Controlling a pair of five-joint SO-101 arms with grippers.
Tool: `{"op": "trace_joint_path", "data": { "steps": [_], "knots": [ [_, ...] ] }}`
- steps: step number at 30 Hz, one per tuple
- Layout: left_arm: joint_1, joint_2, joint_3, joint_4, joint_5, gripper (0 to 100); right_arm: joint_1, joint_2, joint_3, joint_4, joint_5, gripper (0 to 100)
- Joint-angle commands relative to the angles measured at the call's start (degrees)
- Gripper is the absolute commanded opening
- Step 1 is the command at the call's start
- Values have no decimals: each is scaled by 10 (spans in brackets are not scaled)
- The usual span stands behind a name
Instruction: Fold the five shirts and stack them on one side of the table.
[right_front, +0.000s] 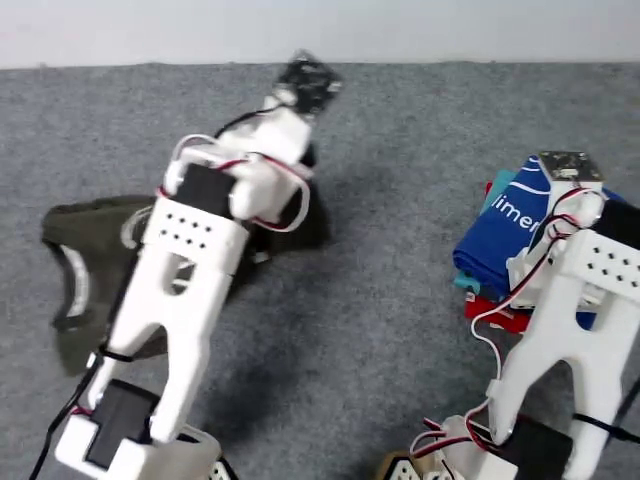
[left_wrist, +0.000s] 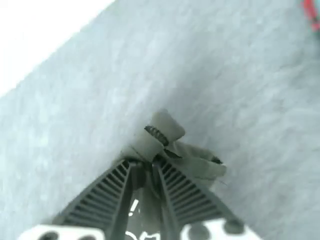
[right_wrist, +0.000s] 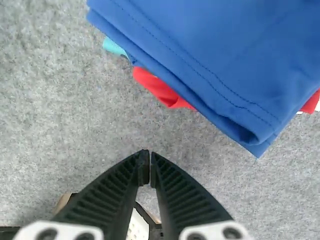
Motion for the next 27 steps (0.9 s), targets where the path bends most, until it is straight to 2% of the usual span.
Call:
{"op": "trace_joint_path", "data": {
  "steps": [1,8,11,14,21,27],
  "knots": [
    [54,-3,-58,-15,5,15,-3,-29,-4,22,-4,9],
    [85,-1,-53,-60,11,17,-3,-29,-4,23,-4,9],
    [69,-4,-40,-59,51,88,-3,-29,-4,23,-4,9],
    [52,-9,-45,-15,91,192,-3,-29,-4,23,-4,9],
    [15,-8,-63,114,83,194,-3,-29,-2,24,-4,9],
    [-67,-5,-52,172,82,194,-3,-29,46,23,-4,9]
  ]
}}
